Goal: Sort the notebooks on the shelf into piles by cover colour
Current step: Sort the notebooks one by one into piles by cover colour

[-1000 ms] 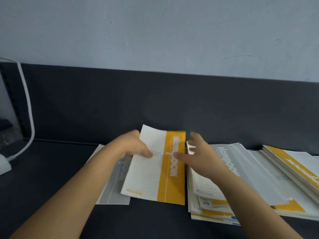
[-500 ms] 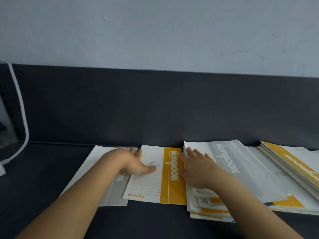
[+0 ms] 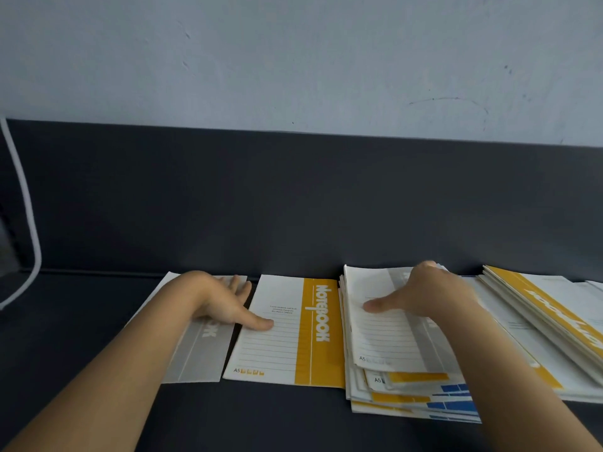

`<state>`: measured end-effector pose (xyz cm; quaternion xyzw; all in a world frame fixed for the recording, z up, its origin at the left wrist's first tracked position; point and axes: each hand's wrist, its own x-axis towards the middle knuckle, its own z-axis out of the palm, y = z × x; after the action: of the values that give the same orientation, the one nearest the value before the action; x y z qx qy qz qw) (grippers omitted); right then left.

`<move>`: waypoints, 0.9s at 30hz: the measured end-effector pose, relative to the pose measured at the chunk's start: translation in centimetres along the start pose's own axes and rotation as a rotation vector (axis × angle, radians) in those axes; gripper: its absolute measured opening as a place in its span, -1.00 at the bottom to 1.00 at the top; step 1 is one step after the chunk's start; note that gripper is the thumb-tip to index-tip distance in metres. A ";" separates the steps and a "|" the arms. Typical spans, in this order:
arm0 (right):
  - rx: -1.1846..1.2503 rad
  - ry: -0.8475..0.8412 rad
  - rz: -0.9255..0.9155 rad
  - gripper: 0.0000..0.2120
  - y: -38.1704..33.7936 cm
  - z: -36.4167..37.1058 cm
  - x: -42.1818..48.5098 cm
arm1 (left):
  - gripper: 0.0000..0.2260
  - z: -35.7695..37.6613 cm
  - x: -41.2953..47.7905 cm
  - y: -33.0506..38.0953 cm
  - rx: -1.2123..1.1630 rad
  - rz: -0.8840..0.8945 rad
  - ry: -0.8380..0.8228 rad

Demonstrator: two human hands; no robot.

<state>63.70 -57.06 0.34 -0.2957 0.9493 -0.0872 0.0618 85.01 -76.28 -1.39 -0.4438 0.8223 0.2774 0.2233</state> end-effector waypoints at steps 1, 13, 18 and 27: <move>-0.014 0.005 0.005 0.17 -0.3 -0.1 -0.2 | 0.01 -0.2 -0.3 0.1 -0.012 0.027 0.010; 0.471 -0.087 -0.215 -0.12 -1.7 0.3 0.0 | -0.57 3.8 -1.0 7.7 -0.785 0.448 0.261; 0.508 -0.070 -0.320 -0.23 -3.0 1.6 -0.4 | -0.63 1.2 -1.9 6.0 -0.845 0.402 0.361; 0.901 -0.118 -0.385 -0.52 -6.0 1.1 -3.3 | -0.41 -3.1 -4.8 1.6 -0.793 0.321 0.419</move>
<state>69.87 -60.12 0.72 -0.4142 0.7402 -0.4818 0.2199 85.75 -74.68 4.30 -0.4087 0.7385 0.5053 -0.1795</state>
